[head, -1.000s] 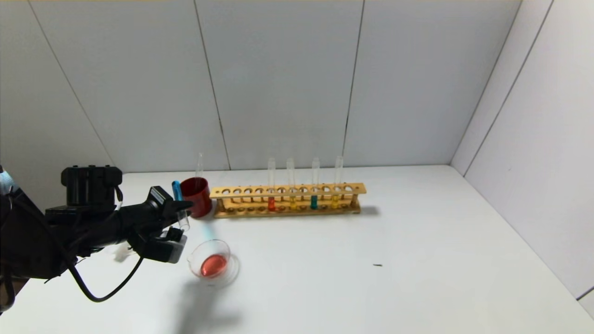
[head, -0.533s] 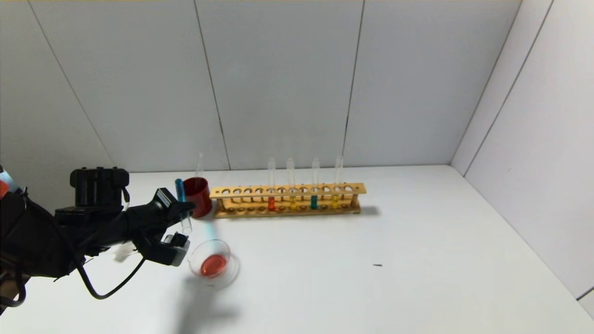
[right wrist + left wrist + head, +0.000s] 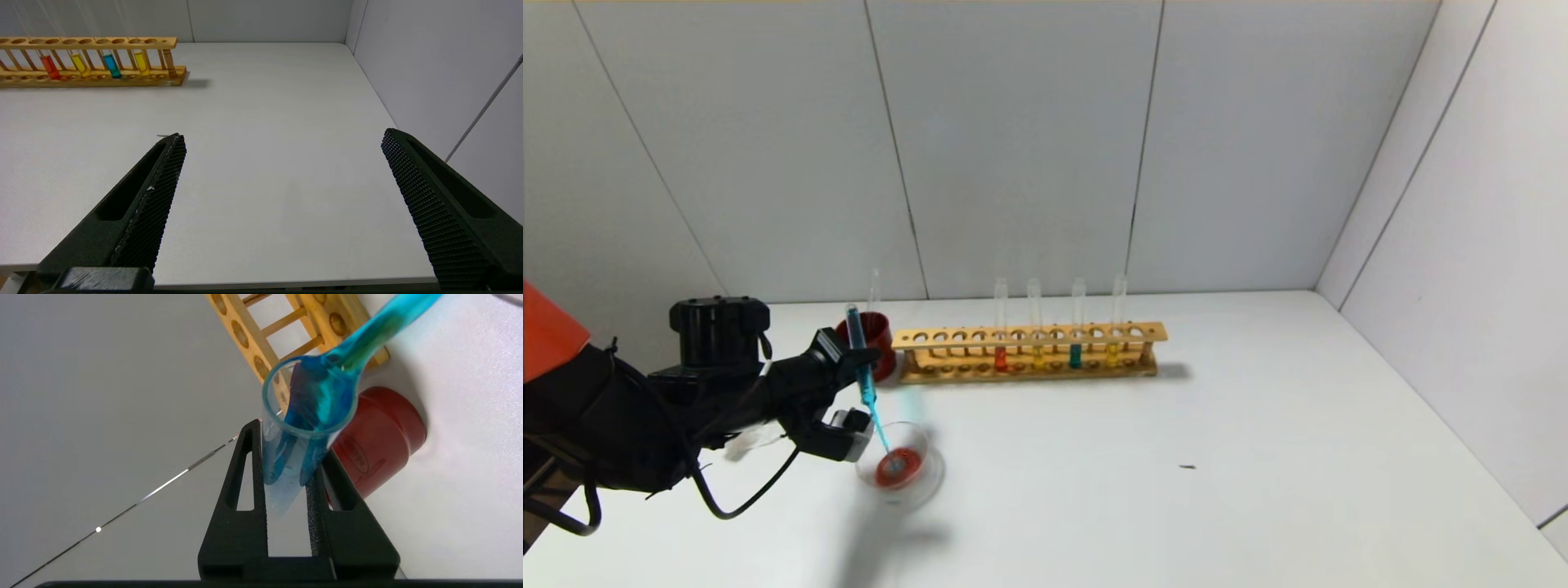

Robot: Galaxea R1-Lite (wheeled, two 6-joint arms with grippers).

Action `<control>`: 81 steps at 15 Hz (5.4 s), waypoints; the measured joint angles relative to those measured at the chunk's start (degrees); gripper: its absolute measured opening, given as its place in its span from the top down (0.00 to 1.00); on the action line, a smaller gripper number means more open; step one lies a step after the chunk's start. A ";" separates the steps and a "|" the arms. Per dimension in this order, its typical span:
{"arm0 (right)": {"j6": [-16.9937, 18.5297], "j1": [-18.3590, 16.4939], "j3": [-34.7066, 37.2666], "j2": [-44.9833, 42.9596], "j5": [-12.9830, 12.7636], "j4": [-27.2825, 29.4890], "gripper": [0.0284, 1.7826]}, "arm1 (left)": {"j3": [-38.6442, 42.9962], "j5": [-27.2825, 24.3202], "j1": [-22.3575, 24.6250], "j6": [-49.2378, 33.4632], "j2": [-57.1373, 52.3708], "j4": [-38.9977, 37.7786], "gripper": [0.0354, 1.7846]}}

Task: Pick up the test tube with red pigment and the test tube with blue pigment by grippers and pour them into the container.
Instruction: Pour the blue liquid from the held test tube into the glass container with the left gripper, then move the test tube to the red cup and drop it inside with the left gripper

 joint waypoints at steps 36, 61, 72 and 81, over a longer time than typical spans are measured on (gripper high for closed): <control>-0.02 0.00 0.00 0.00 0.00 -0.02 0.02 | 0.48 0.52 -0.28 6.08 -1.67 -5.06 0.84; 0.00 0.00 0.00 0.00 -0.02 0.00 0.02 | -16.57 24.89 -0.26 -116.49 -6.50 4.21 0.84; 0.00 0.00 0.00 0.00 0.00 0.00 0.02 | -15.77 24.22 -0.39 -122.72 -2.12 2.30 0.84; -0.02 -0.02 0.00 0.00 0.00 -0.02 0.02 | -17.77 24.45 0.46 -122.25 3.73 -1.24 0.84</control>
